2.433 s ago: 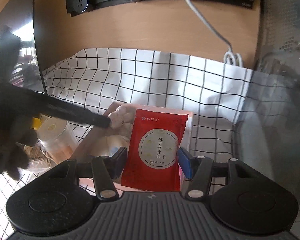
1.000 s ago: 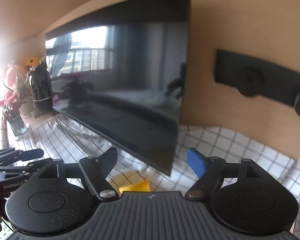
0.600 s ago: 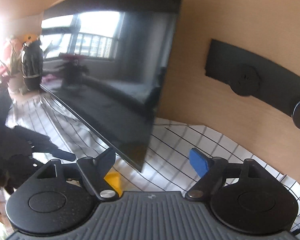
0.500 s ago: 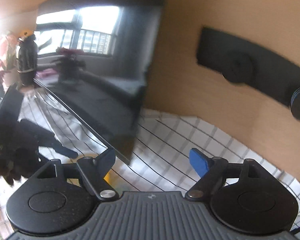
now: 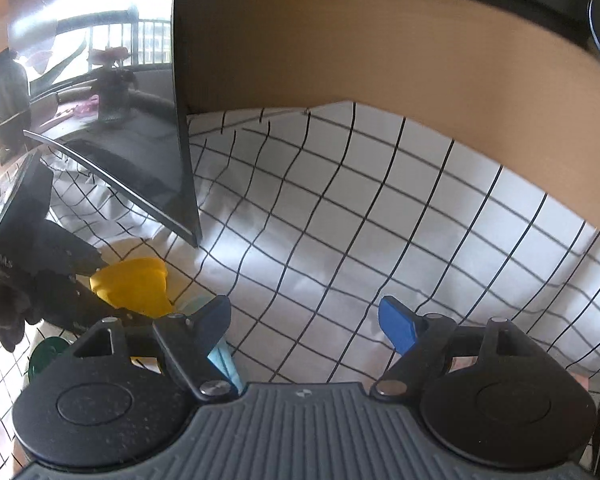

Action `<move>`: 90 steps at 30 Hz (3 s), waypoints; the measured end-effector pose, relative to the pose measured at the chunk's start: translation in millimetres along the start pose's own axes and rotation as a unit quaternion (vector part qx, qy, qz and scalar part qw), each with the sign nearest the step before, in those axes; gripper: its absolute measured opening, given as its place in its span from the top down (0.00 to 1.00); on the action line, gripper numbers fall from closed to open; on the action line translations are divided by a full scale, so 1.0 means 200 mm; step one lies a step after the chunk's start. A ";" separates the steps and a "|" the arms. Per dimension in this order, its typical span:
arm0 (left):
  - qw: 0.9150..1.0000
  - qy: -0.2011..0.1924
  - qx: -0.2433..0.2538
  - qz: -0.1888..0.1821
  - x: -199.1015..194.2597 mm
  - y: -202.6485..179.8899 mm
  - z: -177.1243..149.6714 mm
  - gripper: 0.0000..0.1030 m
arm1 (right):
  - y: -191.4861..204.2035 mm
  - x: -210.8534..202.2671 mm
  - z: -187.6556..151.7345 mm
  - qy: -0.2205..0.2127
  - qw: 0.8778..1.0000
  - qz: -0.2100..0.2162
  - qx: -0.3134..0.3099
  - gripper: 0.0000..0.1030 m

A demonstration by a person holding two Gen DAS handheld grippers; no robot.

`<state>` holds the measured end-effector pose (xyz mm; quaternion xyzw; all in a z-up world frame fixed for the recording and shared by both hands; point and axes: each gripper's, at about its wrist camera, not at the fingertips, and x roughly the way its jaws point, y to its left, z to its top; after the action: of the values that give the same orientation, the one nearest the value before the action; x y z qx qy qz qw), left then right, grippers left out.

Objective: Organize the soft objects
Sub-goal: 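Grasp the yellow plastic cup-shaped toy with the left tool, then grasp the blue face-mask pack by its end with the right tool, then carry the yellow toy and mask pack over the pink box with both tools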

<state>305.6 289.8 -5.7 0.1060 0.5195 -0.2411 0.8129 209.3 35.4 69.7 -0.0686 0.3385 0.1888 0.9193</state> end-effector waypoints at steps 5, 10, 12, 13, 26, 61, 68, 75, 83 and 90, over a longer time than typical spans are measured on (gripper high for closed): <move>0.997 -0.015 -0.057 -0.039 -0.02 0.10 -0.04 0.51 | 0.01 0.02 0.00 0.009 1.000 0.006 0.003 0.21; 0.988 -0.038 -0.131 -0.078 -0.12 0.20 -0.06 0.80 | 0.06 0.03 0.02 0.015 1.000 0.012 -0.014 0.21; 0.987 -0.066 -0.128 -0.068 -0.19 0.19 -0.08 0.81 | 0.09 0.04 0.04 0.024 0.999 0.026 -0.022 0.21; 0.987 -0.078 -0.127 -0.064 -0.23 0.18 -0.09 0.81 | 0.10 0.06 0.05 0.036 0.998 0.040 -0.025 0.21; 0.974 -0.160 -0.156 -0.046 -0.53 0.16 -0.30 0.81 | 0.39 0.66 0.10 0.277 0.956 0.063 -0.077 0.22; 0.959 -0.233 -0.159 0.020 -1.12 -0.52 -0.55 0.81 | 0.15 -0.69 0.09 0.066 0.987 0.143 -0.021 0.90; 0.970 -0.216 -0.113 -0.016 -0.99 -0.79 -0.38 0.81 | -0.20 -0.82 -0.07 0.047 0.992 0.109 0.034 0.90; 0.980 -0.181 -0.056 -0.058 -0.80 -1.12 -0.17 0.81 | -0.56 -0.94 -0.26 0.023 0.991 0.079 0.106 0.90; 0.982 -0.157 -0.015 -0.105 -0.57 -1.45 0.01 0.81 | -0.83 -1.12 -0.41 -0.061 0.986 -0.003 0.155 0.90; 0.977 -0.181 -0.034 -0.109 -0.29 -1.64 0.15 0.81 | -0.98 -1.04 -0.45 -0.095 0.977 -0.027 0.190 0.89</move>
<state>145.1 10.0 85.8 -0.0243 0.3798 -0.3262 0.8653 87.4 -229.3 136.0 0.1166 0.2773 0.1014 0.9483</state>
